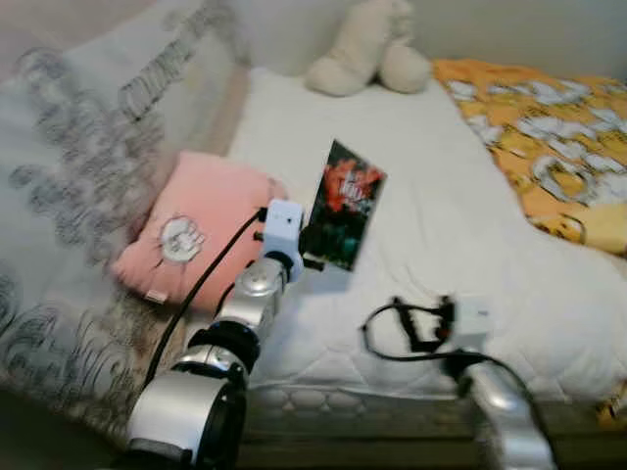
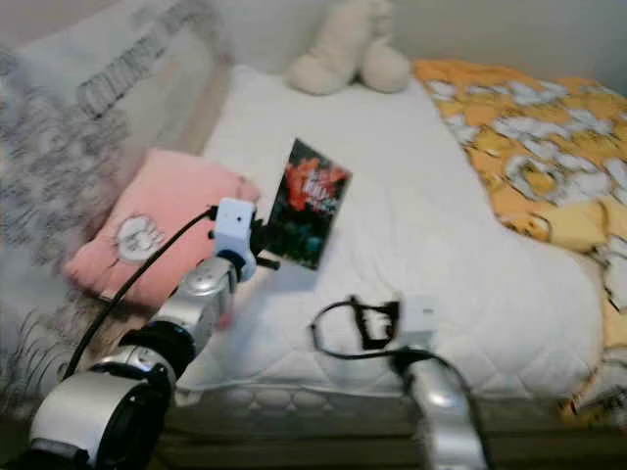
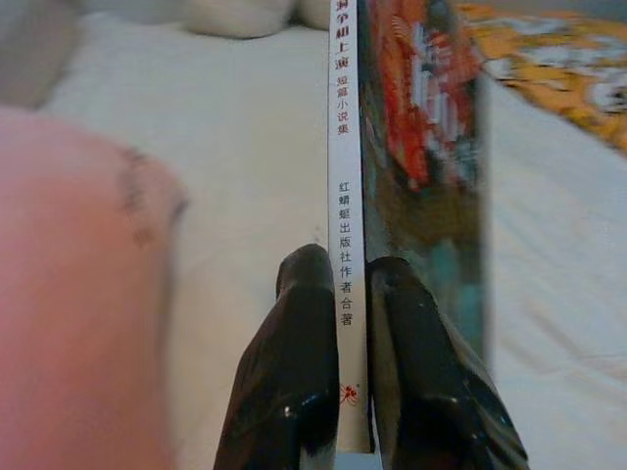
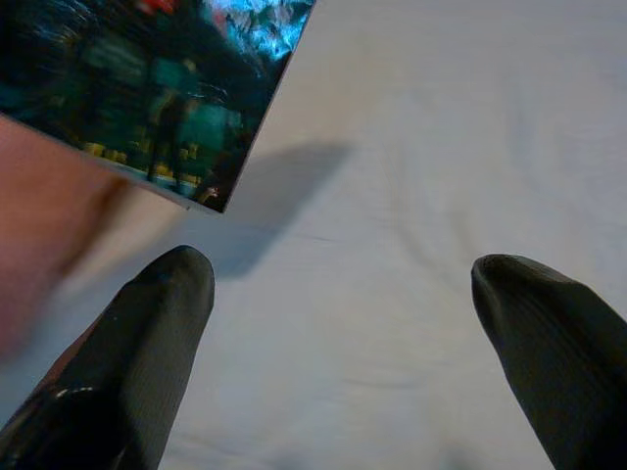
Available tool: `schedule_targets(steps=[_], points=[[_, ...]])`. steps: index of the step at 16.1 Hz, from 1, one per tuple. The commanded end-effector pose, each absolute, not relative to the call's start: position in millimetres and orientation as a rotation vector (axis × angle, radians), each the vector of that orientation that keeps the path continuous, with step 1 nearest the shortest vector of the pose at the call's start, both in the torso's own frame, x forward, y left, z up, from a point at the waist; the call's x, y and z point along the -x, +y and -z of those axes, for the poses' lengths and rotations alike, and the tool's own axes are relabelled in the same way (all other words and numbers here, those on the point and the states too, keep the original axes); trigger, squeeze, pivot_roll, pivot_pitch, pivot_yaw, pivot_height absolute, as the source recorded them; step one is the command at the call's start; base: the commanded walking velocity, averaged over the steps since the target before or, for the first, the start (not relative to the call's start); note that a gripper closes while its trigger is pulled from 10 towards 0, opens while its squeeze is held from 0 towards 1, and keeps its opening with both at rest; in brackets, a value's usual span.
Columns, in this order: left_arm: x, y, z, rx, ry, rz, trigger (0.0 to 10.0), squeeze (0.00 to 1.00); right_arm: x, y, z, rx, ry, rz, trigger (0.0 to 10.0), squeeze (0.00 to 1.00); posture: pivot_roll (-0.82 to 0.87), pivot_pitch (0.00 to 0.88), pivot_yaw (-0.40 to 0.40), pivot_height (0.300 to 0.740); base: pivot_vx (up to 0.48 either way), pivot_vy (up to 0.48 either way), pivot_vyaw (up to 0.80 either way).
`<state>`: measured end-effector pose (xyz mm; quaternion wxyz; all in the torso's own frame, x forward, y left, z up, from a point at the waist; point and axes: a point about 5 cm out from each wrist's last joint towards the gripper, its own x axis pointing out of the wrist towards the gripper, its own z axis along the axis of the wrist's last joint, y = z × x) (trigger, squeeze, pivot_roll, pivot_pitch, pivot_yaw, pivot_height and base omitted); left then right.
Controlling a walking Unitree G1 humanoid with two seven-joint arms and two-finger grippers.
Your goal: Clean up the room
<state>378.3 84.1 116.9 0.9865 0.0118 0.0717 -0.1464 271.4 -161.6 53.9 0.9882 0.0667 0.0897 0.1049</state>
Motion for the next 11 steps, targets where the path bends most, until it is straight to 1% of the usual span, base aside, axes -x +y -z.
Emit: schedule_targets(steps=[1,2,3,5,7,8,9,10,11], points=[[-383,83,-128,-0.016,0.103,0.273,10.0,0.00,-273,-168,-56,-0.107,0.170,-0.203,10.0,0.00,0.06,0.000,0.020,0.740,0.000,-0.416,0.46],[-382,80,-128,0.000,0.106,0.277,10.0,0.00,-272,-168,-56,-0.106,0.175,-0.205,10.0,0.00,0.07,0.000,0.019,0.740,0.000,-0.420,0.46],[-381,74,-128,0.026,0.109,0.307,10.0,0.00,-270,-169,-53,-0.108,0.185,-0.203,10.0,0.00,0.06,0.000,0.017,0.740,0.289,-0.379,0.46],[-382,69,-131,0.084,0.092,0.308,10.0,0.00,-265,-170,-51,-0.121,0.196,-0.195,10.0,0.00,0.06,0.013,0.010,0.740,0.349,-0.313,0.43],[-381,54,-136,0.112,0.112,0.382,10.0,0.00,-258,-172,-50,-0.111,0.213,-0.198,10.0,0.00,0.05,0.061,-0.009,0.740,0.000,0.000,0.00],[-382,35,-145,0.099,0.135,0.474,10.0,0.00,-250,-172,-50,-0.092,0.222,-0.218,10.0,0.00,0.04,0.104,-0.026,0.740,0.000,0.000,0.00],[-382,27,-149,0.132,0.159,0.507,10.0,0.00,-244,-173,-50,-0.084,0.232,-0.231,10.0,0.00,0.02,0.140,-0.035,0.740,0.000,0.000,0.00],[-382,24,-151,0.160,0.166,0.518,10.0,0.00,-240,-174,-50,-0.081,0.236,-0.236,10.0,0.00,0.01,0.149,-0.040,0.740,0.000,0.000,0.00],[-383,21,-153,0.270,0.210,0.532,10.0,0.00,-231,-175,-51,-0.068,0.252,-0.254,10.0,0.00,-0.02,0.187,-0.051,0.740,0.000,0.000,0.00]])
